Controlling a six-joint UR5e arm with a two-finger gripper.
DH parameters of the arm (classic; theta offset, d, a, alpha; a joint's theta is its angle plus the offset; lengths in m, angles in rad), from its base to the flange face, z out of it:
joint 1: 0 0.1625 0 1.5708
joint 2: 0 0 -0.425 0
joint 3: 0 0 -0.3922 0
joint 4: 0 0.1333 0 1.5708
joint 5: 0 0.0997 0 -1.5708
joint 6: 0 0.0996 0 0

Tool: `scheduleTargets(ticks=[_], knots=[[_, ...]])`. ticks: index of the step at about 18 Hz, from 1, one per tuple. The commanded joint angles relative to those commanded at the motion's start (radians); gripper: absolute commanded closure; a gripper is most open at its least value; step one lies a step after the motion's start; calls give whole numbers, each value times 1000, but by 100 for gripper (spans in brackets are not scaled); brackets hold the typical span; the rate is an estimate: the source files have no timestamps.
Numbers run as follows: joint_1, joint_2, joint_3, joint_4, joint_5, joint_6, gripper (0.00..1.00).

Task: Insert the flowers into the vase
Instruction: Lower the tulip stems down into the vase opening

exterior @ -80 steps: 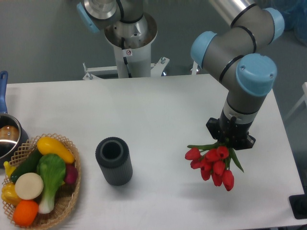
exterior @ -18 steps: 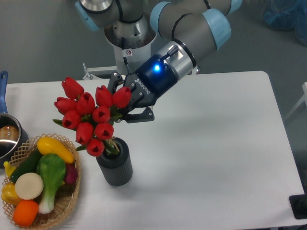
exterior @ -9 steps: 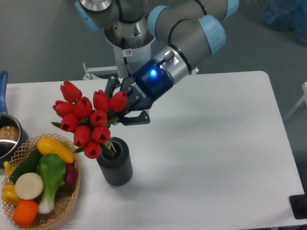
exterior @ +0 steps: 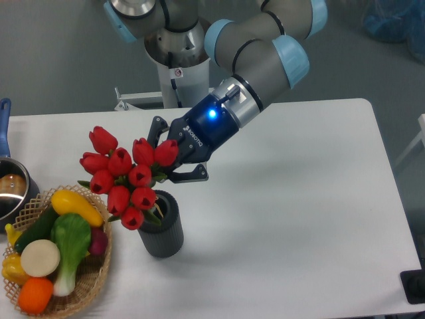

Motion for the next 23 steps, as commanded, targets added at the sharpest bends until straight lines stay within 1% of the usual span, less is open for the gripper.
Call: scheduleTargets(ticks=[3,7,9,11,18,20,23], knots=[[-2,-14,-8,2,0,5,89],[-12,-40,-17,2,0,46,89],[-14,-52,-40,2,0,57,89],[-20,-60,-46,5,-2,63,89],[-23,-65,-64,9,-3,69,88],[-23,-65,-69,9,-2,71,85],[-23,-65,-81,11,-2,86,85]])
